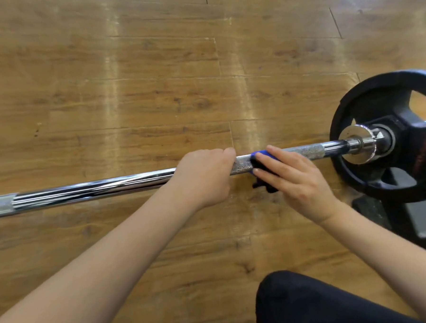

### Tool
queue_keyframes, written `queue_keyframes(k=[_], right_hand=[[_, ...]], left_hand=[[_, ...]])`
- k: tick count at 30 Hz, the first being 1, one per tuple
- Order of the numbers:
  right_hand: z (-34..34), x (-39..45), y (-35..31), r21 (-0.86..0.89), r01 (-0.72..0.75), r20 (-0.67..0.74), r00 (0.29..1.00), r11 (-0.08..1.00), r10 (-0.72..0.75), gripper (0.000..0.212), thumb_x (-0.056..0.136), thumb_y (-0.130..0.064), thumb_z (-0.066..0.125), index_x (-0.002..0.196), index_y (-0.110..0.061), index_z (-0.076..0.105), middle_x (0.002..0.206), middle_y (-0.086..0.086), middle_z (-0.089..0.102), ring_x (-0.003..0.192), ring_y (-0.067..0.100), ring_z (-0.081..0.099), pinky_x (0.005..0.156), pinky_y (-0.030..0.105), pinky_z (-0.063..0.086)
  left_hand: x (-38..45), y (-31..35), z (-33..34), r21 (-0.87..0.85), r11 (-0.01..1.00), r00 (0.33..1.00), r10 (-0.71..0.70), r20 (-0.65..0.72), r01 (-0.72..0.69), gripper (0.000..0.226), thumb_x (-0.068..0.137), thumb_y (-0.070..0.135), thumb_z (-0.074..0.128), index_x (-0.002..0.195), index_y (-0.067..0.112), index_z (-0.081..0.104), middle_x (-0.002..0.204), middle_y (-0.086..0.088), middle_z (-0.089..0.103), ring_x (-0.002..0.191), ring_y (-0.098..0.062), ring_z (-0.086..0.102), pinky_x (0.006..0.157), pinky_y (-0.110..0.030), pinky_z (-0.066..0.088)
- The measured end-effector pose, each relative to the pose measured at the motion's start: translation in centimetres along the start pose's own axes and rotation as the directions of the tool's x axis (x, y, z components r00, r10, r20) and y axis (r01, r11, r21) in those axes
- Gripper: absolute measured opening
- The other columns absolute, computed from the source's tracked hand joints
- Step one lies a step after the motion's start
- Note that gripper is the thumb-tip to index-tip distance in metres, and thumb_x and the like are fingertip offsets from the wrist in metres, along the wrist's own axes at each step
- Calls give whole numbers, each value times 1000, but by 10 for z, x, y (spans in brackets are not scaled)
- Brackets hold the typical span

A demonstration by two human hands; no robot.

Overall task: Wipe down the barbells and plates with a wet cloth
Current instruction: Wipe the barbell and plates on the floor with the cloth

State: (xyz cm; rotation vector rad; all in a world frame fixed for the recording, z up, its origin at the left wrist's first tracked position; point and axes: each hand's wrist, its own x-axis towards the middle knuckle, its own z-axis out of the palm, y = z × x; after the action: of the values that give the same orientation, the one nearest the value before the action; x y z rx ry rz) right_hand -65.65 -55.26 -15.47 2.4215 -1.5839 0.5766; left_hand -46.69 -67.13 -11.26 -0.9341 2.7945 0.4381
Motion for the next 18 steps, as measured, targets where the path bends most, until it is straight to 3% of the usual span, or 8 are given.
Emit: queue_keyframes(k=[6,10,13,16,18], right_hand=[[-32,-17,13,-20,-117,12,993,993,117,35,94,2,49,128,-7,50,130,12,53,124,33,49,95,50,45],[-14,23,-24,120,152,63,985,981,-160,31,101,-10,36,130,-8,48,137,9,47,128,28,45,103,44,40],[4,37,-18,53,262,112,957,964,-266,33,104,-9,27,132,-8,44,140,6,40,131,29,38,112,41,29],[1,22,0,28,193,136,971,981,-195,32,105,-8,26,130,-8,45,138,7,43,129,29,41,108,43,34],[-10,3,10,11,99,135,986,995,-99,31,104,-7,31,128,-8,50,135,9,48,128,29,44,106,43,37]], left_hand=[[2,1,1,20,1000,1000,-6,-3,6,38,86,29,54,119,16,44,112,-1,59,100,-27,58,67,-29,34],[6,-7,-7,-84,996,989,50,141,-38,37,85,29,56,118,18,46,113,-2,60,104,-26,57,74,-31,44],[6,-23,-18,-145,989,957,51,285,-9,35,83,25,58,117,20,50,109,0,62,98,-23,58,75,-30,46],[0,-32,-18,-85,996,949,-8,315,37,41,81,22,58,121,21,50,106,-1,62,86,-20,53,69,-29,44],[-2,-32,-15,-86,996,957,-8,291,35,40,80,22,57,120,21,51,102,0,61,88,-22,55,70,-30,46]])
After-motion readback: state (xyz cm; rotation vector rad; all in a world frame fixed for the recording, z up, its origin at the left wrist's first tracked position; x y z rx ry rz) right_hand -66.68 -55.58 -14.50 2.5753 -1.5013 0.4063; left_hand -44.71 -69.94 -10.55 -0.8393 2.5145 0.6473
